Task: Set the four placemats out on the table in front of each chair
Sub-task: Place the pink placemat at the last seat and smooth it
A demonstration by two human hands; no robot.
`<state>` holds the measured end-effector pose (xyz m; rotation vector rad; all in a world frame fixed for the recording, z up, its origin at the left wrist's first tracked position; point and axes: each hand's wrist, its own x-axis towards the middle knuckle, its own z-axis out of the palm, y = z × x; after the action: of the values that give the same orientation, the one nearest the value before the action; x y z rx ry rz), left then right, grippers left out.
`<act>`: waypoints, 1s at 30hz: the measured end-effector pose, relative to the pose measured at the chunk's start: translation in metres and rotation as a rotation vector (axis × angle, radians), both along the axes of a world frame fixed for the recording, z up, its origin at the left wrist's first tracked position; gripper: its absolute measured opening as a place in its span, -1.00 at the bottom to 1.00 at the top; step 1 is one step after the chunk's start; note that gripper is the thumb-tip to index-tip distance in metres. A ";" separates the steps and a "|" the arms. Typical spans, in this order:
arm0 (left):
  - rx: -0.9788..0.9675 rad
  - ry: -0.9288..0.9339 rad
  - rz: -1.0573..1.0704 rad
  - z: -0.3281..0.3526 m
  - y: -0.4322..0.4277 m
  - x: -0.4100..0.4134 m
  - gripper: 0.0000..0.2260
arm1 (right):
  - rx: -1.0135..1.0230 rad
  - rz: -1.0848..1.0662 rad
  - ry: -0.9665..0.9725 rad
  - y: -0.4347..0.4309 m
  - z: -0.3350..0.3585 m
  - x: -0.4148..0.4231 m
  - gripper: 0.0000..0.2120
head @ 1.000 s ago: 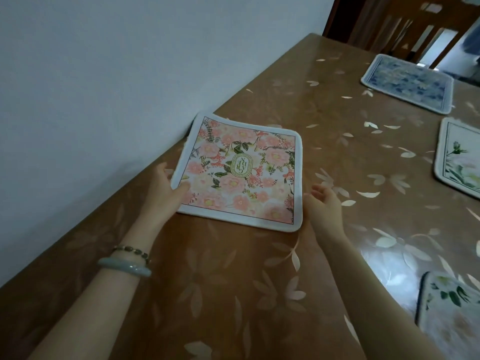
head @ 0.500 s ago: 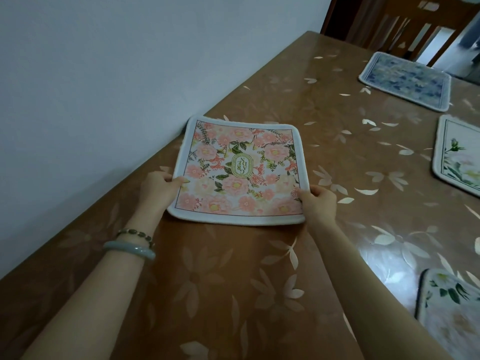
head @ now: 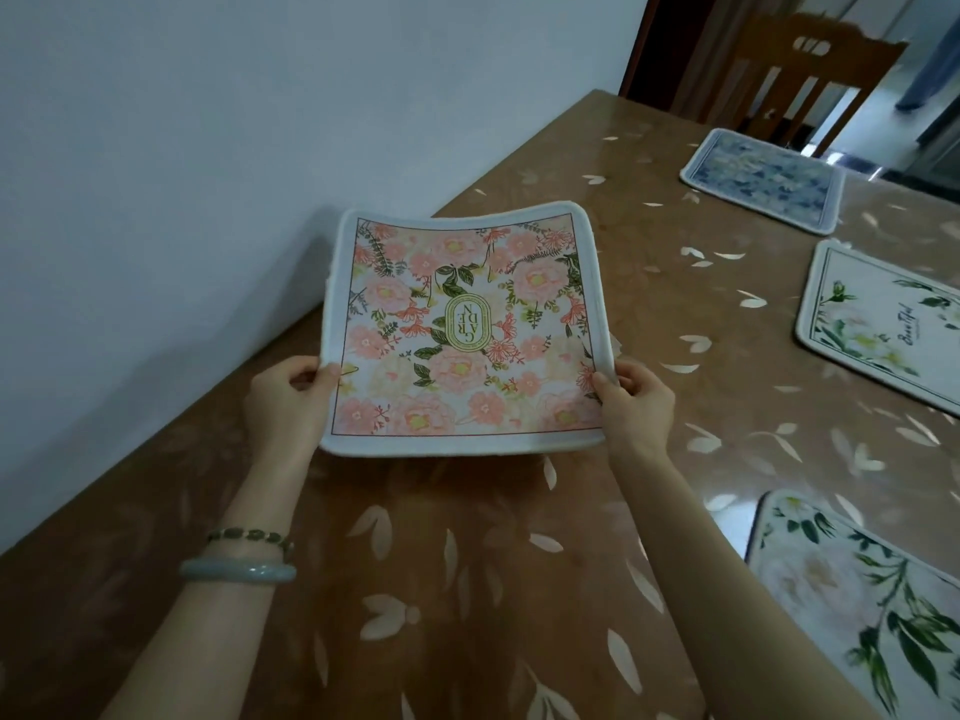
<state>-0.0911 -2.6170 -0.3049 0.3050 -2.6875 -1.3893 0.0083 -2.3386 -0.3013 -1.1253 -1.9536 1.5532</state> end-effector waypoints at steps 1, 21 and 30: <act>0.025 -0.001 0.005 0.004 -0.003 0.010 -0.86 | -0.019 0.001 0.009 -0.001 0.005 0.008 -0.86; 0.205 0.007 0.260 0.080 -0.025 0.330 -0.82 | -0.053 0.327 0.100 0.004 0.094 0.210 -0.85; 0.324 -0.100 0.386 0.063 -0.050 0.439 -0.89 | -0.020 0.522 0.034 -0.025 0.073 0.241 -0.84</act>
<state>0.3482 -2.6668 -0.2417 0.8873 -2.2907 -1.7034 0.2496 -2.3639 -0.2279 -0.6099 -2.3345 1.8257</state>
